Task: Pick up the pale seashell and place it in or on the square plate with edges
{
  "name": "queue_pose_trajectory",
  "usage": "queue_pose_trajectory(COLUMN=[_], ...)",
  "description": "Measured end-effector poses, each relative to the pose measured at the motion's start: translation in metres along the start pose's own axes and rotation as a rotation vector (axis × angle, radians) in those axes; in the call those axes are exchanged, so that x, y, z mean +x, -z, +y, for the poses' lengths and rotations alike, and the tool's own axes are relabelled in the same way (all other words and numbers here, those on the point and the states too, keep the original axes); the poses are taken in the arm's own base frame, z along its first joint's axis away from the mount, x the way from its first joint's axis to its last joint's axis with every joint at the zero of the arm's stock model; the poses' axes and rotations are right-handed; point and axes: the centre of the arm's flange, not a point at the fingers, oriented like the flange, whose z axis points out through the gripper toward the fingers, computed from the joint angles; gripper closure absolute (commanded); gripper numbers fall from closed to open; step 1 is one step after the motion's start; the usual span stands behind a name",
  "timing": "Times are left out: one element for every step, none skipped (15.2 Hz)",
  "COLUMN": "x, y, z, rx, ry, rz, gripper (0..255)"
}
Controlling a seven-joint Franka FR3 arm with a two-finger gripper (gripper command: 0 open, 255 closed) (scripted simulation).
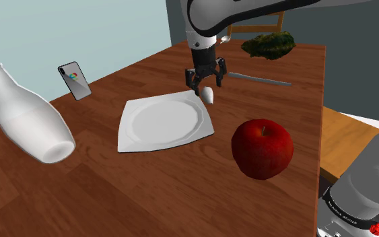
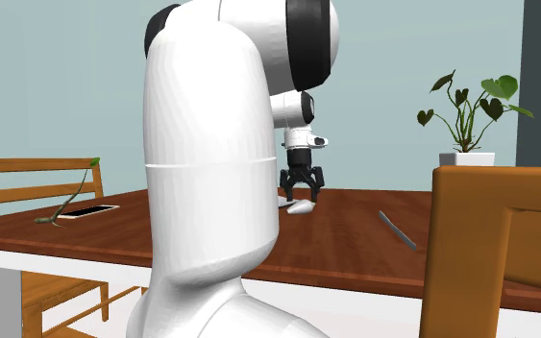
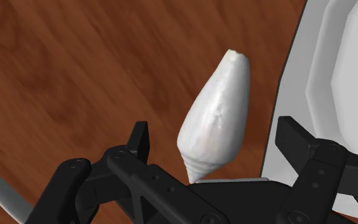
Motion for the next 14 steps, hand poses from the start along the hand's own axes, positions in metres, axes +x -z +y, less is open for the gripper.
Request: queue_pose_trajectory(x=[0.0,0.0,0.0,-0.0006,-0.0005,-0.0005,-0.0004,-0.0005,-0.0004,-0.0002,-0.0003,-0.0003,-0.0006,-0.0004], y=[0.0,0.0,0.0,0.0019,0.0018,0.002,0.002,0.002,0.002,0.0019,0.0019,0.0018,0.0034,0.0072], z=[0.0,0.0,0.0,-0.0006,-0.0005,-0.0006,-0.0006,-0.0006,-0.0006,-0.0006,-0.0007,-0.0007,-0.0003,0.0008], rx=[0.0,0.0,0.0,0.003,0.002,0.002,0.002,0.002,0.002,0.002,0.002,0.002,0.001,0.001], ry=[0.0,0.0,0.0,0.001,0.001,0.001,0.001,0.001,0.001,0.001,0.001,0.001,0.0,0.0], rz=[0.0,0.0,0.0,0.003,0.004,0.004,0.004,0.004,0.004,0.004,0.004,0.004,0.002,0.001], gripper=[0,255,255,255,255,255,255,255,255,255,255,255,255,255])
